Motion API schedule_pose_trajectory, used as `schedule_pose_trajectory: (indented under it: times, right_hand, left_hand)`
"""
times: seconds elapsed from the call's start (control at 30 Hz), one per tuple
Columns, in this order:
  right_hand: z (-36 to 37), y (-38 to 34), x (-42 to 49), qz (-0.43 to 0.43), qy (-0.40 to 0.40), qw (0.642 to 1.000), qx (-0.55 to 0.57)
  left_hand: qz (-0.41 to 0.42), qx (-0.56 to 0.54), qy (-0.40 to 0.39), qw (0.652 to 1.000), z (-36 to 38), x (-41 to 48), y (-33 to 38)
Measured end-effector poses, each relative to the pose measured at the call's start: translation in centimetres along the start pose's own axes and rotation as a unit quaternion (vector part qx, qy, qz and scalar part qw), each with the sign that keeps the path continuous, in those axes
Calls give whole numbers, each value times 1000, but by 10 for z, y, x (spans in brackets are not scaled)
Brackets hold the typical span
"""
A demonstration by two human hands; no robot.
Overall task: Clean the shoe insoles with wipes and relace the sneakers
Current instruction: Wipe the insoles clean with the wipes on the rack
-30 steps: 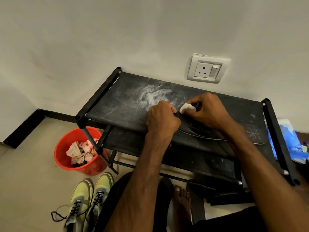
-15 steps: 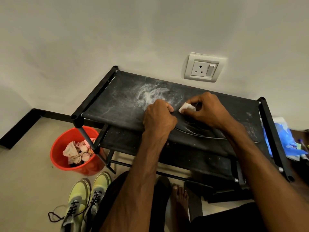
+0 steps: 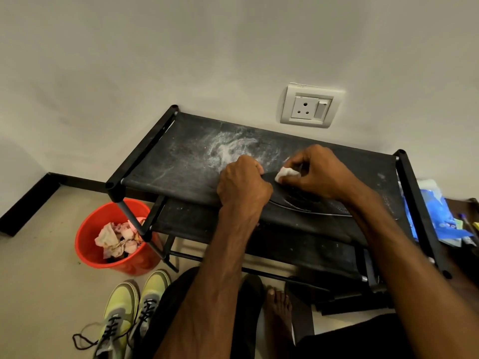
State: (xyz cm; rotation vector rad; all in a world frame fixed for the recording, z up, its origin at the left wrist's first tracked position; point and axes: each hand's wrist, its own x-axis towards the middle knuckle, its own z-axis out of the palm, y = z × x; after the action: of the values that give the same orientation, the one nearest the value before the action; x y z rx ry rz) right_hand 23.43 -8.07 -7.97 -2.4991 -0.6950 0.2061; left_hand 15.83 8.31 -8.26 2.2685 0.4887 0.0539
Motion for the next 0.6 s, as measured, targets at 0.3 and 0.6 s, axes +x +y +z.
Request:
schedule_pose_trajectory:
  times: [0.3,0.6]
  right_hand:
    - [-10,-4,-12,-19,-53,998,-42]
    - [-10,-13,-17,-57,-99,993,-27]
  left_hand:
    - [42,42,6,998,3,1,3]
    - [35,46,0,998,4,5,-1]
